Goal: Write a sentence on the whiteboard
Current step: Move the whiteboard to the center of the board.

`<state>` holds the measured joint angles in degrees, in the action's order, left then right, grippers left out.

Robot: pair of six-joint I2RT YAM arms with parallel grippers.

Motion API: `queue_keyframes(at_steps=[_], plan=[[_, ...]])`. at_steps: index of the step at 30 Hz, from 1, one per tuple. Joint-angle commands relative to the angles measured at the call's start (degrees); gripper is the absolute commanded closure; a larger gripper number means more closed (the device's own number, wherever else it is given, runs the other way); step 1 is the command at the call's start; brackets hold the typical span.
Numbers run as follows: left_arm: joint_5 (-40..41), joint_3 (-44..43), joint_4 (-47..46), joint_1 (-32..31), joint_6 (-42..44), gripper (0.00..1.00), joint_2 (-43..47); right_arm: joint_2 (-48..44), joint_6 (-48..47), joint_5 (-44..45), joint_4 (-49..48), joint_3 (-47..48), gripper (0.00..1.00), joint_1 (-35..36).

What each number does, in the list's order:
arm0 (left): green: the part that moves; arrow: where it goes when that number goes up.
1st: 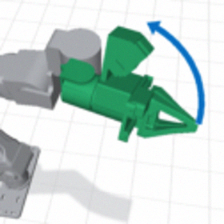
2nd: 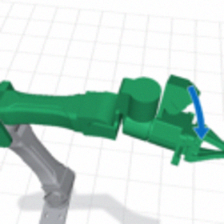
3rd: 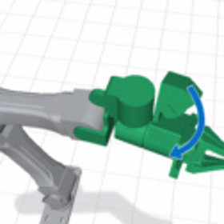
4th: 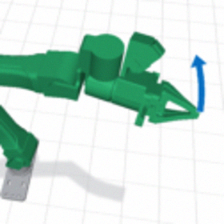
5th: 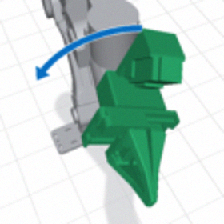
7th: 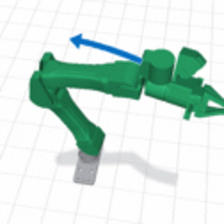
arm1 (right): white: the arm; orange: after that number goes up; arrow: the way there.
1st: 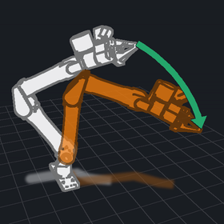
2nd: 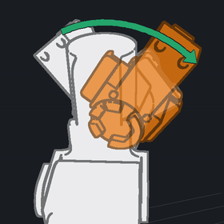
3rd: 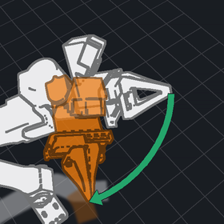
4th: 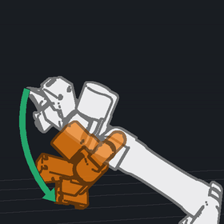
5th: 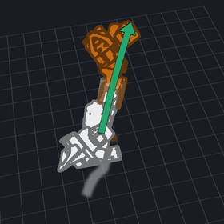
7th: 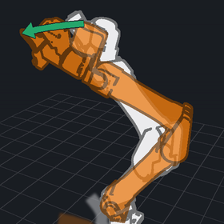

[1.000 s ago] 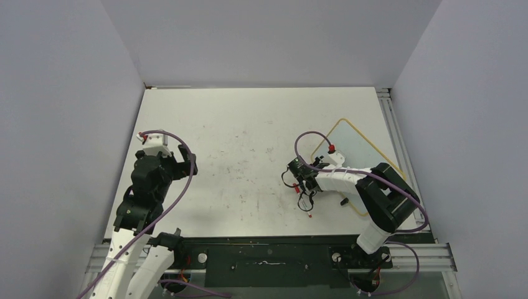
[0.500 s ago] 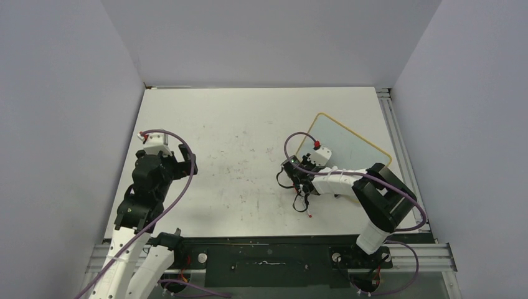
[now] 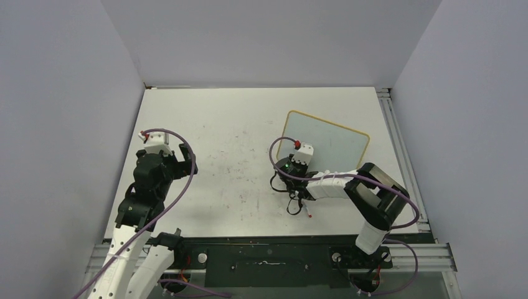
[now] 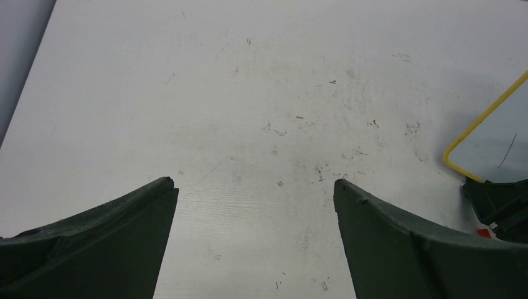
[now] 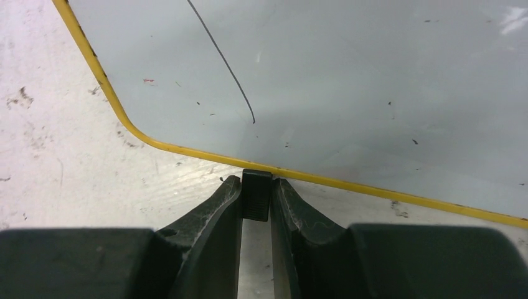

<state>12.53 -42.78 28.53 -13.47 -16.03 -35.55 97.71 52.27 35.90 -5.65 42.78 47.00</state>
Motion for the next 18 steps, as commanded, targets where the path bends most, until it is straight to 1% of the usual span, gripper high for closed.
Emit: queue_keyframes(at_steps=[1, 6, 18], plan=[[0.9, -0.4, -0.91, -0.32, 0.56, 0.04, -0.15, 1.91, -6.2, -5.17, -8.62, 2.24, 0.95, 2.97], [0.98, -0.37, -0.86, -0.28, 0.59, 0.04, -0.45, 3.82, -11.42, -8.9, -10.33, 4.17, 0.95, 5.58], [1.0, -0.46, -0.89, -0.26, 0.67, 0.04, -1.04, 6.8, -19.01, -16.9, -14.75, 5.65, 0.95, 12.24]])
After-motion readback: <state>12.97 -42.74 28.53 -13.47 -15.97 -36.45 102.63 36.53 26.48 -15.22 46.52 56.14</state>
